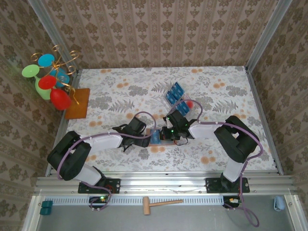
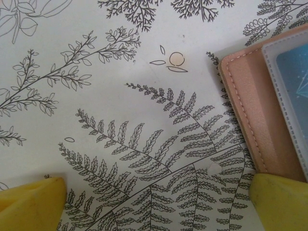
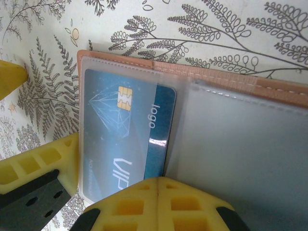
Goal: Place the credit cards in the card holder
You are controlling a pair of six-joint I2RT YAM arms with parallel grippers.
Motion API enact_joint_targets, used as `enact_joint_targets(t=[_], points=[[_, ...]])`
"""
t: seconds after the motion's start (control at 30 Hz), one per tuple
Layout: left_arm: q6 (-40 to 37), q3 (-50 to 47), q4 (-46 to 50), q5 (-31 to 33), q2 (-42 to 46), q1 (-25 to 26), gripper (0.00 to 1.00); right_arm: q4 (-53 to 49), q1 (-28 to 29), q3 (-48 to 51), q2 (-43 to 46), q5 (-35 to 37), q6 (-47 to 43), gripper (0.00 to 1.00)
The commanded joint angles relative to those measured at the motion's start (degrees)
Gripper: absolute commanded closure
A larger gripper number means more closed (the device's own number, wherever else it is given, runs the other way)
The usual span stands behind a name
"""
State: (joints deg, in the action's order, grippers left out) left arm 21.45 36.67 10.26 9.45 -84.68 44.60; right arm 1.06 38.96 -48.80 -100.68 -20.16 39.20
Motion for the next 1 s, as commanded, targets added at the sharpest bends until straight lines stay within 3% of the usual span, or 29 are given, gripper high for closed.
enact_joint_targets(t=[0.0, 0.27, 0.6, 0.97], points=[[0.9, -0.6, -1.9, -2.7, -2.6, 0.9, 0.0, -0.5, 0.7, -1.2, -1.3, -1.1, 0.8, 1.0], [1.8, -0.7, -0.9, -1.9, -1.7, 0.9, 0.0, -0.6, 0.5, -2.0, -1.2, -1.4, 1.2, 1.0], [5.5, -1.5, 3.2, 1.9, 5.7, -2.4, 0.0, -4.9, 0.0, -1.9, 3.7, 1.6, -0.7, 1.0], [3.6, -0.2, 3.6, 0.9, 3.7, -3.7, 0.0, -5.9, 0.4, -2.8, 1.6, 2.7, -0.9, 1.0]])
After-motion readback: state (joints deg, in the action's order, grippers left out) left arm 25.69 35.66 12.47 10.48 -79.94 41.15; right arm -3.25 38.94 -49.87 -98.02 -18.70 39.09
